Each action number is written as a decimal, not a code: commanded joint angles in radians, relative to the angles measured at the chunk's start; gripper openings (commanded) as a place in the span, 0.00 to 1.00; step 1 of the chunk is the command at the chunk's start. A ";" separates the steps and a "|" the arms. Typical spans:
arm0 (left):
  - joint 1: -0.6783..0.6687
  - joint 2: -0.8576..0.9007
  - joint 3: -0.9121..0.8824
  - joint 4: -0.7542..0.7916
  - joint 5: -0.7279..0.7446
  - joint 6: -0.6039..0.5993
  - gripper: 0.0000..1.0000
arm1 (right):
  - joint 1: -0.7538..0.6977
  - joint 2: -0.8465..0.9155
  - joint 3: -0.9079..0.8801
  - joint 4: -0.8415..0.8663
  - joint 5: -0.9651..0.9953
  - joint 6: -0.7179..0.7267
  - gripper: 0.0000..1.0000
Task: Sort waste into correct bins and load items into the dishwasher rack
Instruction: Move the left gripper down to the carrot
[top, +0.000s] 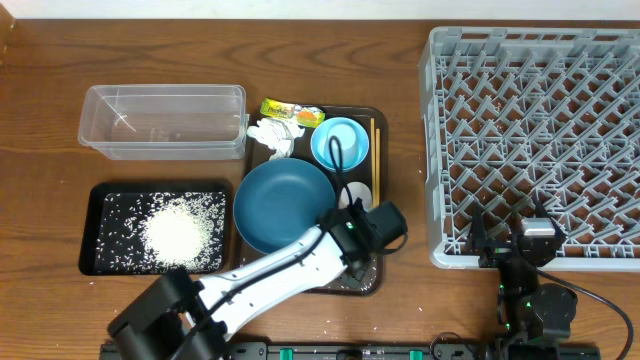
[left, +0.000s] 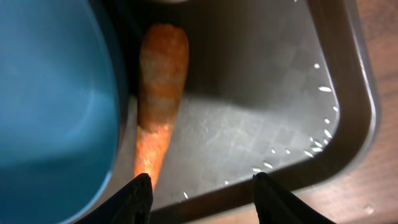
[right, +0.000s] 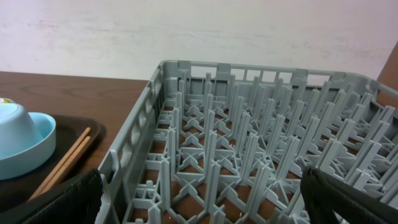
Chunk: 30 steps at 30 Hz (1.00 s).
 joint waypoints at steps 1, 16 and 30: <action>-0.019 0.026 -0.008 0.018 -0.095 -0.023 0.55 | 0.015 -0.003 -0.002 -0.004 0.000 -0.015 0.99; -0.030 0.144 -0.008 0.099 -0.201 -0.023 0.55 | 0.015 -0.003 -0.002 -0.004 0.000 -0.015 0.99; -0.032 0.167 -0.008 0.127 -0.216 -0.024 0.63 | 0.015 -0.003 -0.002 -0.004 0.000 -0.015 0.99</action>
